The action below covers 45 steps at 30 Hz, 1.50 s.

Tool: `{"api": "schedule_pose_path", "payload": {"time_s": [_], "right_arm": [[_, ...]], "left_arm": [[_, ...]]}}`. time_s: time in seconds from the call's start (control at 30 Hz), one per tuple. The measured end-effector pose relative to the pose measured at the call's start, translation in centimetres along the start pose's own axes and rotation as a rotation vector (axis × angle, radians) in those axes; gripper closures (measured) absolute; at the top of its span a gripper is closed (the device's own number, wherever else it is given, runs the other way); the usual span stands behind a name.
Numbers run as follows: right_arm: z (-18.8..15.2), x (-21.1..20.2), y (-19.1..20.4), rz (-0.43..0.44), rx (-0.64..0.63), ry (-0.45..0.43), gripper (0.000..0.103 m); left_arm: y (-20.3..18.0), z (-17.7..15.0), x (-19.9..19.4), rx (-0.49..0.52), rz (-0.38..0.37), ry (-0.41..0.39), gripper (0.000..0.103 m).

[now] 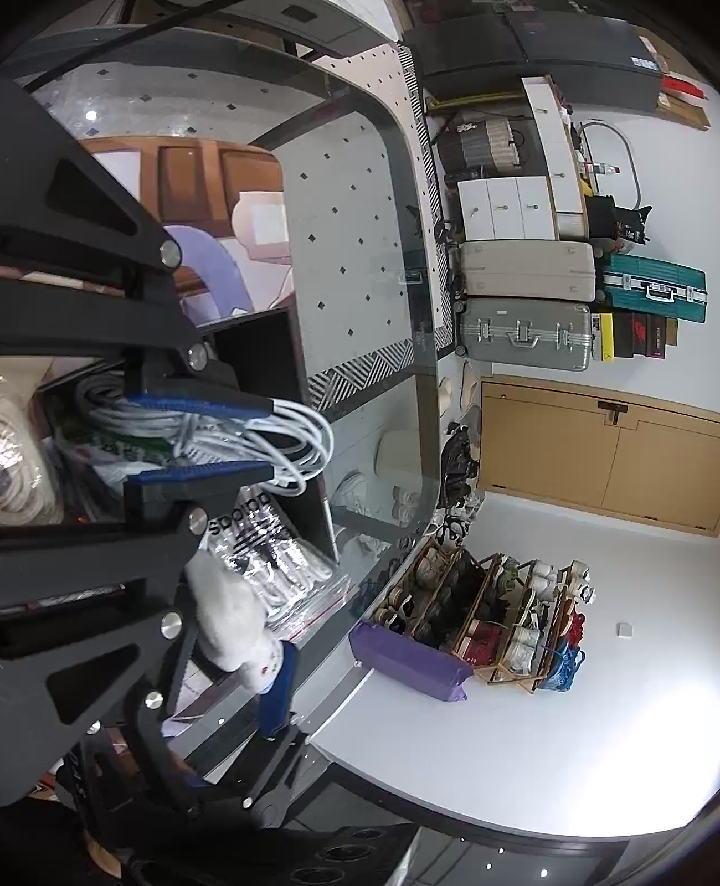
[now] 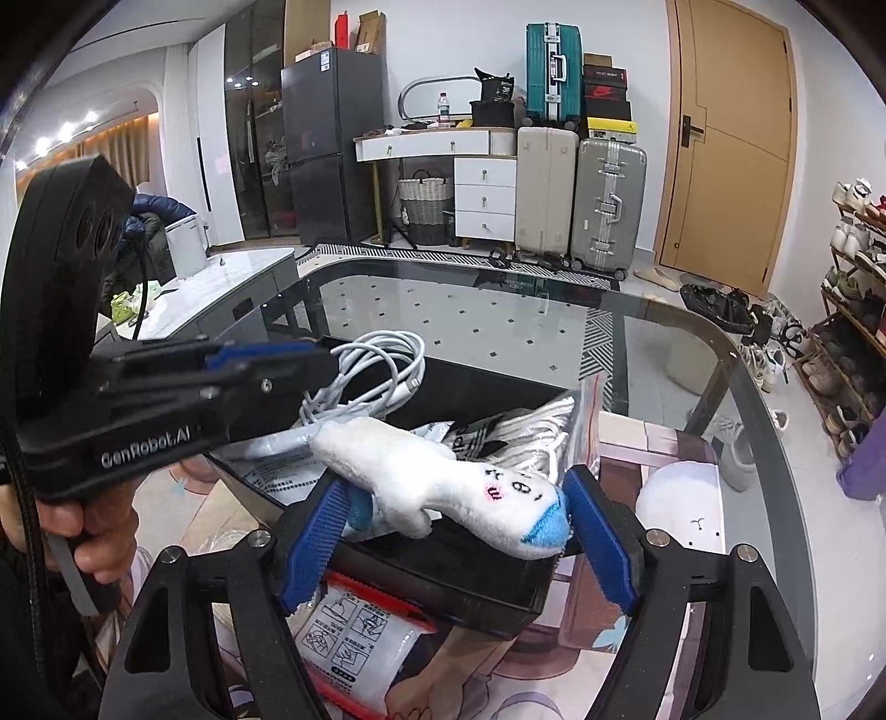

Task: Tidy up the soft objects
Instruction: 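Carry the cable with the left gripper while the right carries the plush toy into the box, then open both grippers to drop the cable and plush toy into the box, then move both tools back toward the rope coil and medicine packet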

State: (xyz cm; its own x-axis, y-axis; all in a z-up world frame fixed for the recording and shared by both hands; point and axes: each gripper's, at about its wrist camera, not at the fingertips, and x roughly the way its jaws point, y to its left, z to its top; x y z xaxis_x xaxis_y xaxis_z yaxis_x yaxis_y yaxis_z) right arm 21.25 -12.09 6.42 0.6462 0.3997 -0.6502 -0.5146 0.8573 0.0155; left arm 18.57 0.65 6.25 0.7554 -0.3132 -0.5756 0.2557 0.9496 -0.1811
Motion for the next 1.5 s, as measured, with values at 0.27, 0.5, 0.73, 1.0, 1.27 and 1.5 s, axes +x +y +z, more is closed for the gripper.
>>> {"api": "schedule_pose_path", "payload": {"time_s": [0.27,0.5,0.73,1.0,1.27,1.5], "right_arm": [[-0.2,-1.6,-0.7,-0.031,0.018,-0.047,0.011],[-2.2,-3.2,-1.7,-0.054,0.075,-0.052,0.001],[-4.9,-4.2,-1.4,-0.029,0.107,-0.026,0.001],[-7.1,-4.8,-0.9,0.012,0.143,-0.007,0.001],[-8.2,-3.5,-0.7,0.024,0.18,0.034,0.001],[-8.6,-2.4,0.1,0.026,0.168,0.065,0.001]], "left_arm": [[0.0,-0.4,-2.3,-0.016,0.01,-0.024,0.055],[0.0,-1.6,-3.9,-0.028,0.049,-0.034,0.013],[0.1,-4.0,-5.5,-0.063,0.107,-0.051,0.0],[0.1,-6.8,-6.3,-0.094,0.149,-0.04,0.0],[0.0,-9.1,-5.4,-0.096,0.185,0.014,0.0],[0.2,-10.2,-5.0,-0.126,0.172,0.038,0.0]]}}
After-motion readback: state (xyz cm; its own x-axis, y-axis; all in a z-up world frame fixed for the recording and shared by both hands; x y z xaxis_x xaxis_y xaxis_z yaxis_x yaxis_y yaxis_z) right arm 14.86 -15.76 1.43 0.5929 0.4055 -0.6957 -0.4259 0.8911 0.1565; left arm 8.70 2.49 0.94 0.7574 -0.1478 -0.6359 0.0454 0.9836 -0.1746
